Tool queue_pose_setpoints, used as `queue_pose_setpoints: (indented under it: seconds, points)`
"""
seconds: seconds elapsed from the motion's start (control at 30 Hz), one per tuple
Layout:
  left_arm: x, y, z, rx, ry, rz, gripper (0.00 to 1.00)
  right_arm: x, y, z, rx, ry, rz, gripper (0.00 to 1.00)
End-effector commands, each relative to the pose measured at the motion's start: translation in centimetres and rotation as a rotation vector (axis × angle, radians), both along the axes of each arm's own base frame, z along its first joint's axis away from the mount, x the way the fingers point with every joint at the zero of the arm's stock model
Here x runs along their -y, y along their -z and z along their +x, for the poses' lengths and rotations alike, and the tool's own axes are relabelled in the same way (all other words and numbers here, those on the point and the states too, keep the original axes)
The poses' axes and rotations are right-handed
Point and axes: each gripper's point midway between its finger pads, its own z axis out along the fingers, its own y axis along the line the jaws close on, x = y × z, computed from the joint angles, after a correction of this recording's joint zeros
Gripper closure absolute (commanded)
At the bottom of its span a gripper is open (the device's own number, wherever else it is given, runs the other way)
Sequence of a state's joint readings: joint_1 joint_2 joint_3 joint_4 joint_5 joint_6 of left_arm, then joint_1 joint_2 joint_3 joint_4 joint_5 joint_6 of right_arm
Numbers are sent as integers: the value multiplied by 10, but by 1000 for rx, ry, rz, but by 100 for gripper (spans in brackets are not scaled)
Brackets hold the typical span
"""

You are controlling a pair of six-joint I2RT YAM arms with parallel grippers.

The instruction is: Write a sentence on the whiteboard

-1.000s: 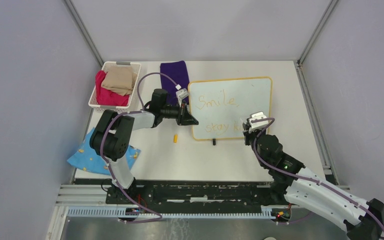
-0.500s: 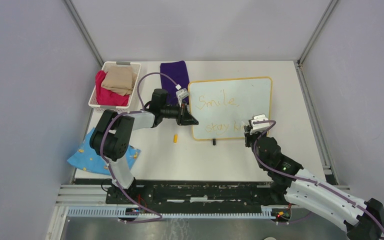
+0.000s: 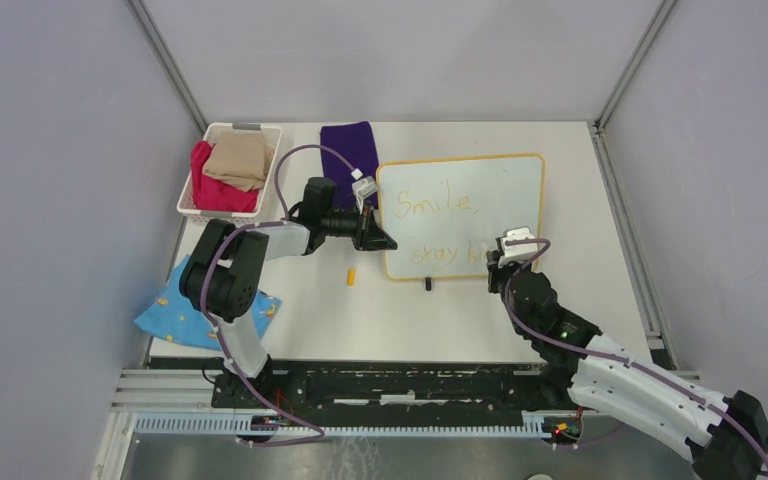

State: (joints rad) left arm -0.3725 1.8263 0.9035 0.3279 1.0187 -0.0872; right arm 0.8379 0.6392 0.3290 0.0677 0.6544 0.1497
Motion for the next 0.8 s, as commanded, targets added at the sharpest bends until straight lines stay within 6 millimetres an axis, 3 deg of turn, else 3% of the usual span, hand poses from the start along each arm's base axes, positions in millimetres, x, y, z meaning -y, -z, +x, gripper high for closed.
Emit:
queue_pose_setpoints:
  seconds: [0.0,0.63,0.77]
  points:
    - [-23,91,-18,-92,-79,293,98,-1,-15,7,41,25,65,100]
    - [-23,91,-18,-92,-79,295,98,4,3,12,-1,22,87,100]
    - [-23,91,-18,-91,-79,295,98,6,-1,10,3,25,102,100]
